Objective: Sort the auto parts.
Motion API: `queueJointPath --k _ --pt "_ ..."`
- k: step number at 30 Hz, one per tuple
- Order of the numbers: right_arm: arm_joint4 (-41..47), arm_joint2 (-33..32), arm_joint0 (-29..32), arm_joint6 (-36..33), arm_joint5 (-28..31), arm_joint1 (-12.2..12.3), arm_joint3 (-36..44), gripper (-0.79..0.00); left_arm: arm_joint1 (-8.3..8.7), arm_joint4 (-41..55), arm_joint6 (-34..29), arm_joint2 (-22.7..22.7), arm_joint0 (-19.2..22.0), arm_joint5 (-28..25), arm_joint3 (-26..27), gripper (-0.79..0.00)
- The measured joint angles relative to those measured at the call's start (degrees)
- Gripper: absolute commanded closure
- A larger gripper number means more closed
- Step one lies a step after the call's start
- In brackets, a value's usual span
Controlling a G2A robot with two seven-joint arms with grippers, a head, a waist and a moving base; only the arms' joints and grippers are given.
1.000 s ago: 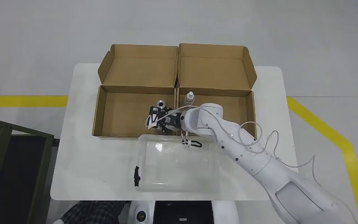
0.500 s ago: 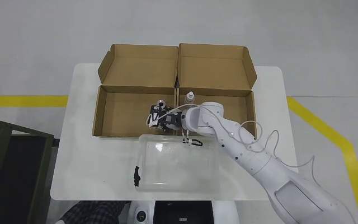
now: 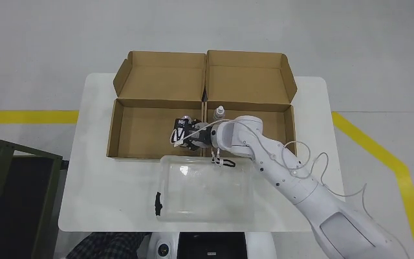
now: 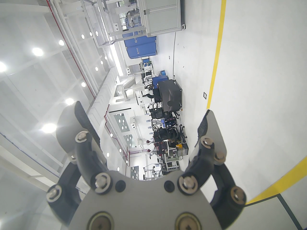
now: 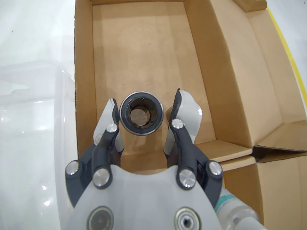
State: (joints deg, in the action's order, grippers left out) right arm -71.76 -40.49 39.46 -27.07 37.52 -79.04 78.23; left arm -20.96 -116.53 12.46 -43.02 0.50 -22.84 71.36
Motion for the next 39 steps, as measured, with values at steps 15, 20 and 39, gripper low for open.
queueJointPath --k 15,20,39 --pt "0.2 -12.6 11.7 3.5 1.1 4.0 18.6 -0.489 0.00 0.0 0.0 0.0 0.0 0.0 0.0 -0.785" --pt "-0.8 -19.8 19.3 5.5 1.8 5.9 23.9 -0.563 0.00 0.0 0.0 0.0 0.0 0.0 0.0 -0.785" --pt "-9.3 -48.4 47.3 29.9 -1.8 10.7 33.0 -0.785 0.00 0.0 0.0 0.0 0.0 0.0 0.0 -0.785"
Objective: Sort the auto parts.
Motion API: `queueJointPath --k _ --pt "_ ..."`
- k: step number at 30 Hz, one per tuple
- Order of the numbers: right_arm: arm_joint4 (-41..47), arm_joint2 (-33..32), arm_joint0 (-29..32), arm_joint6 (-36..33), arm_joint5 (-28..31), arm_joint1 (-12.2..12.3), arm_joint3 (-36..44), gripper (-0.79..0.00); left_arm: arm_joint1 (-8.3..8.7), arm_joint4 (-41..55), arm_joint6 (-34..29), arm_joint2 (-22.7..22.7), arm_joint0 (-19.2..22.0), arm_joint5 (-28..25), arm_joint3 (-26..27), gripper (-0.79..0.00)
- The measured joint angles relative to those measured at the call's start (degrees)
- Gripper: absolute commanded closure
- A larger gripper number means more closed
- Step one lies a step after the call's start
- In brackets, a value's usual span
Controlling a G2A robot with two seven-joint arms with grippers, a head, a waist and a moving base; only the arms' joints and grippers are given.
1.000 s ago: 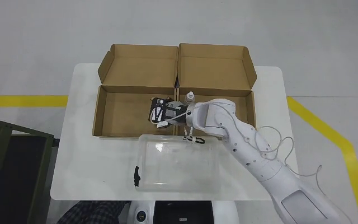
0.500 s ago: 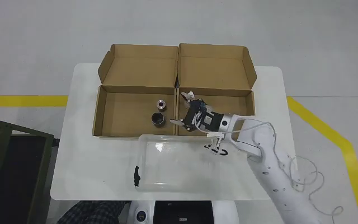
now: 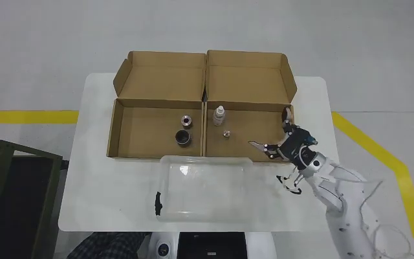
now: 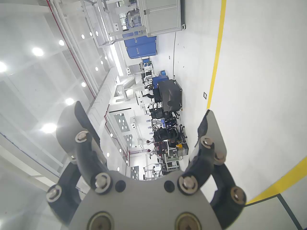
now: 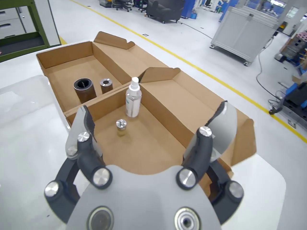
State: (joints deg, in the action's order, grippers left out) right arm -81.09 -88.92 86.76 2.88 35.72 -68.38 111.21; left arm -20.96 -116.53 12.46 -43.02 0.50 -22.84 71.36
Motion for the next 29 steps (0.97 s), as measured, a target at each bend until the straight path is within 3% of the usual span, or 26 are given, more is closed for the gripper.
queueJointPath --k 14,29 --pt "-0.9 -10.9 14.9 13.1 -5.5 0.7 3.0 -0.785 0.00 0.0 0.0 0.0 0.0 0.0 0.0 -0.785" --pt "0.6 -15.9 22.6 16.7 -6.7 0.8 3.8 -0.785 0.00 0.0 0.0 0.0 0.0 0.0 0.0 -0.785"
